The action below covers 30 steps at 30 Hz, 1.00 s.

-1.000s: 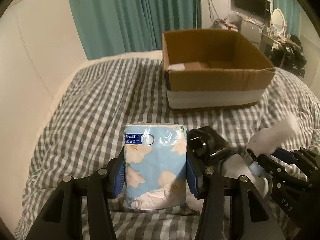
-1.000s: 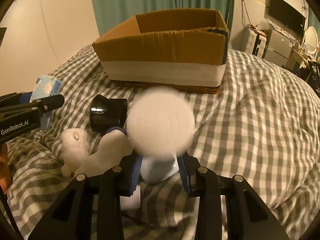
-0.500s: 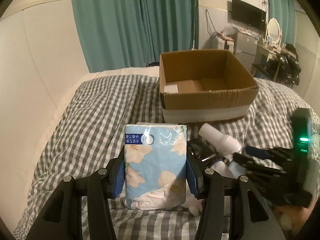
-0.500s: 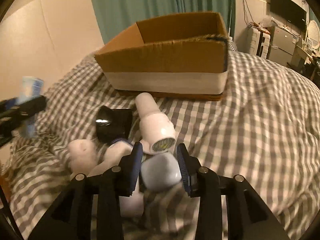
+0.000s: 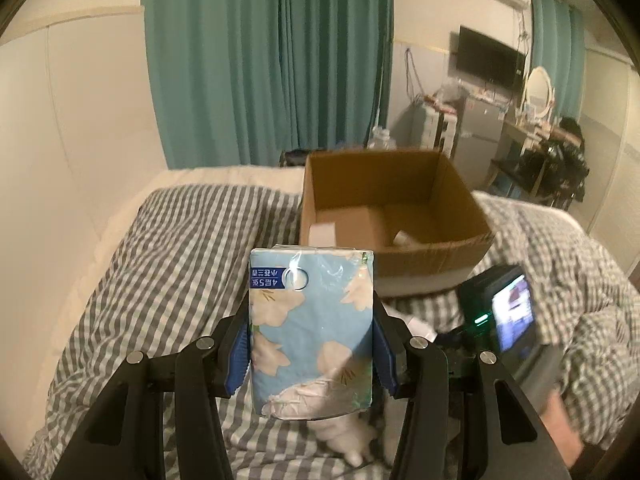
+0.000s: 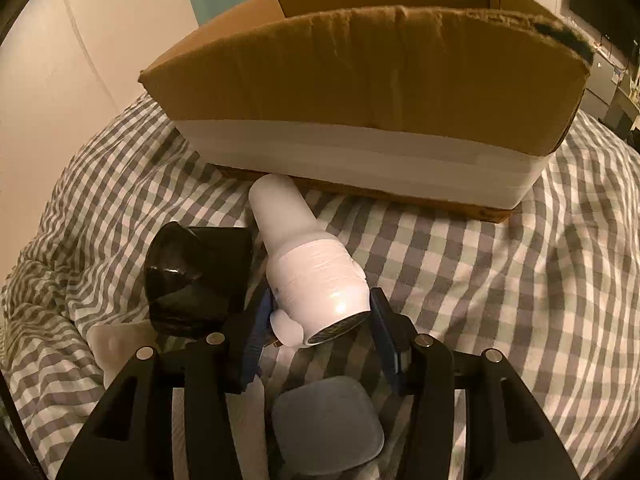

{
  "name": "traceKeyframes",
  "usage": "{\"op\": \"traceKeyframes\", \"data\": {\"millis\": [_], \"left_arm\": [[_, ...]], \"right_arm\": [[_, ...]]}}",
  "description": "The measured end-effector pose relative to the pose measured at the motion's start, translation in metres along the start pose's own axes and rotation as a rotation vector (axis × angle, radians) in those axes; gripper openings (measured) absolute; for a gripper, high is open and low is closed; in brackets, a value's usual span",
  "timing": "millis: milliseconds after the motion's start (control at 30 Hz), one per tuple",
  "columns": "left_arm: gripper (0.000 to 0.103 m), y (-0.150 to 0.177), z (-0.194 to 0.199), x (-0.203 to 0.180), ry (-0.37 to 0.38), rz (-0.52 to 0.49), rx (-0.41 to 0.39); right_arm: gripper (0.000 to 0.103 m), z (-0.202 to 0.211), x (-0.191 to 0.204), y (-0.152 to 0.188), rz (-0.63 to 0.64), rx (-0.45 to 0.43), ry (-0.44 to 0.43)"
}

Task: Organize objects
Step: 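Carry the tissue pack and white bottle over the box and release them inside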

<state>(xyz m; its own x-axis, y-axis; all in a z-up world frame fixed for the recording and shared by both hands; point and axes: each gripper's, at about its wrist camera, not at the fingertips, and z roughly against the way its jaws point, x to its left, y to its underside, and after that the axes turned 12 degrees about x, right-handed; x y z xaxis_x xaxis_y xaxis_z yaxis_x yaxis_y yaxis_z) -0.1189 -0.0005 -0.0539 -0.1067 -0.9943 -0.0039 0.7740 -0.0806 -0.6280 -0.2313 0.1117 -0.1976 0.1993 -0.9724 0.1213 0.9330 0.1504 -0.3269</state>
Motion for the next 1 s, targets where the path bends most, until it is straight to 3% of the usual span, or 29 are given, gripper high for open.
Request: {"op": "traceKeyframes", "data": {"millis": [100,300,633,1000], "left_arm": [[0.052,-0.007,0.015,-0.003,0.013,-0.001,-0.031],[0.052,-0.019,0.047,-0.008,0.013,-0.023,-0.099],[0.052,-0.032,0.076,-0.010,0.021,-0.019,-0.178],[0.052,-0.064,0.078,-0.014,0.028,-0.034,-0.217]], "right_arm": [[0.049,-0.010,0.005,-0.005,0.021,0.022,0.033],[0.048,0.017,0.008,0.008,0.013,-0.050,0.017],[0.048,0.103,0.001,0.036,-0.029,-0.258,0.020],[0.047,0.214,0.007,0.010,-0.005,-0.475,0.058]]}}
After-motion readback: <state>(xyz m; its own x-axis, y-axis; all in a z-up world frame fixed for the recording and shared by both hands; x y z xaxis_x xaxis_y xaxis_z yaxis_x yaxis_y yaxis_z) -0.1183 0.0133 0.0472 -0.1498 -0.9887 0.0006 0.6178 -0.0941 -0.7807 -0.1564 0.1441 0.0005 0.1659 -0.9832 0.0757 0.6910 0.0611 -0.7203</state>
